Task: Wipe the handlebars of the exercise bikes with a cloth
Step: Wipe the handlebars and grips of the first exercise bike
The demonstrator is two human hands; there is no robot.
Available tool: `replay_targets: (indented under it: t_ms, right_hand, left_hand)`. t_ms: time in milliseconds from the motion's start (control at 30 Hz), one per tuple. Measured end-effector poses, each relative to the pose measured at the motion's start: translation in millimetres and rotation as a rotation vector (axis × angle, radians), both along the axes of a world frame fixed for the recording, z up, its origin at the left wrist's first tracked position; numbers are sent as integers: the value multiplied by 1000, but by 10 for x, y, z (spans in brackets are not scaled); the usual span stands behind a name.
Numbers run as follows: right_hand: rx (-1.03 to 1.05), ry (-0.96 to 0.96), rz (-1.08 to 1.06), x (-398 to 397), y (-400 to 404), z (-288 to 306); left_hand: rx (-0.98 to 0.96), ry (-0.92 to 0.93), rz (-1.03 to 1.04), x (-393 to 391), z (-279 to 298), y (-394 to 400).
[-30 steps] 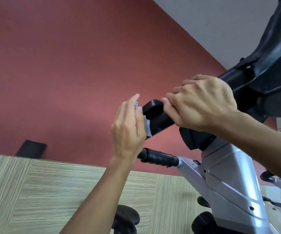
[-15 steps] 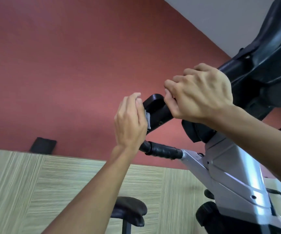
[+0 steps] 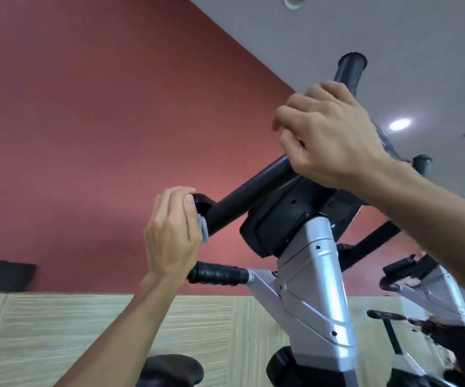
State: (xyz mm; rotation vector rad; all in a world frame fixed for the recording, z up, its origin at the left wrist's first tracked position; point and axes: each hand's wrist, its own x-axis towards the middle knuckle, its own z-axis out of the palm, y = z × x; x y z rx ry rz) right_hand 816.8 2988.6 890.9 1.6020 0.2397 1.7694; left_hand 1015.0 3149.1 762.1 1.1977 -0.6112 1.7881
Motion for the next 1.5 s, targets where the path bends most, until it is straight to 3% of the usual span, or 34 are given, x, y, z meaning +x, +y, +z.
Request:
replay_targets:
  t_ms: [267,500,600,767,900,1033,1233,1500]
  right_hand:
    - [-35,252,82,-192,-471,283]
    - [-7,240,241,-73,-547,257]
    - [7,255,297,-32,-538,271]
    - [5,364,221,-178,-587,325]
    - [48,318,146,-308,-676,389]
    - [112,364,194,-263,-649,346]
    - [74,426,-60,-476,-660,501]
    - [0,286,40,-356,-448,188]
  left_hand:
    - [26,-207,7,-1195,883,-990]
    - [-43,-167,154,-553,320,-649]
    - [-65,-145,122,-659,423,-712]
    - [-34,-205,92,-1198,893,-1077]
    - [-39,-312,166,-847,649,-891]
    - [-88,-215,106,-797,531,-799]
    - [-99,-253,96,-1316,983,-1144]
    - [-71,-306,175,-856,681,-918]
